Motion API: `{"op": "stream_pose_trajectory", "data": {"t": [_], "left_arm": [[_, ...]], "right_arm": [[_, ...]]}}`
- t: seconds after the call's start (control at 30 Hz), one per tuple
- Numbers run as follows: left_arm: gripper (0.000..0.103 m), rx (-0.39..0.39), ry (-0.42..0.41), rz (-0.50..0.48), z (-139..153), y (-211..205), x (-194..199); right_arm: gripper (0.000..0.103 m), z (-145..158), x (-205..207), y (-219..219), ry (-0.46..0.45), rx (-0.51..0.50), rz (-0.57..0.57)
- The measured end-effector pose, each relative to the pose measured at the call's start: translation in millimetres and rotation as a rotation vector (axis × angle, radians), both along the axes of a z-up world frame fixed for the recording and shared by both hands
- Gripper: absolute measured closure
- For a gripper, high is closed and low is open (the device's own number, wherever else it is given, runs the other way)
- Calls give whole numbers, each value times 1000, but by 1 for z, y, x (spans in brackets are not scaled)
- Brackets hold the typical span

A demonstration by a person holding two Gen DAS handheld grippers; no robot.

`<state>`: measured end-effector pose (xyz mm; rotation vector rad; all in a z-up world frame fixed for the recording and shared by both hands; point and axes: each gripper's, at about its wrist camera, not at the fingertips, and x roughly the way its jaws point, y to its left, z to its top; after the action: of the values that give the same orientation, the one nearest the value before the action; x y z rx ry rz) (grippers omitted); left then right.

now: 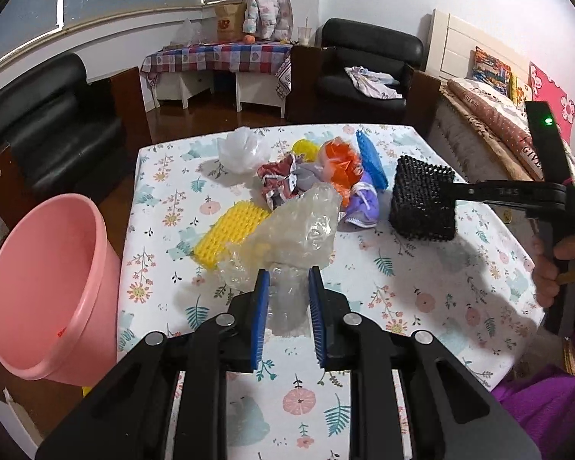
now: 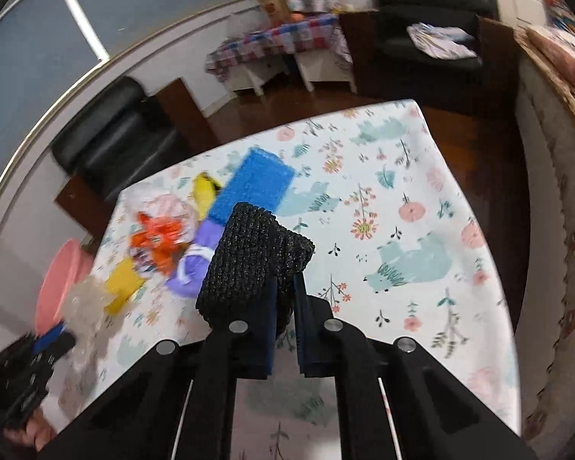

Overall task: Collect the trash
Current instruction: 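Grasp the clear plastic bag with the left tool while the right tool grasps the black mesh pad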

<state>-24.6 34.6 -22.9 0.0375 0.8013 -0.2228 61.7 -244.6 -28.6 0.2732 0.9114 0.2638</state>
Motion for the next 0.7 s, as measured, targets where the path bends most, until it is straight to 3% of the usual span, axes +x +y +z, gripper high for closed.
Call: {"op": "stream_pose_trajectory", "data": {"t": [0.23,0.47,0.7], "left_arm": [[83,13,-28,21,15,-6,-6],[83,62,-75,67,39,-7,-16],[83,64,-114,149,67,9,-23]], "right_arm": [[95,23,-27,0,-32,-31,140],[95,1,-33,25,-9,-90,248],[94,-15,-21,37,-11,-137,271]]}}
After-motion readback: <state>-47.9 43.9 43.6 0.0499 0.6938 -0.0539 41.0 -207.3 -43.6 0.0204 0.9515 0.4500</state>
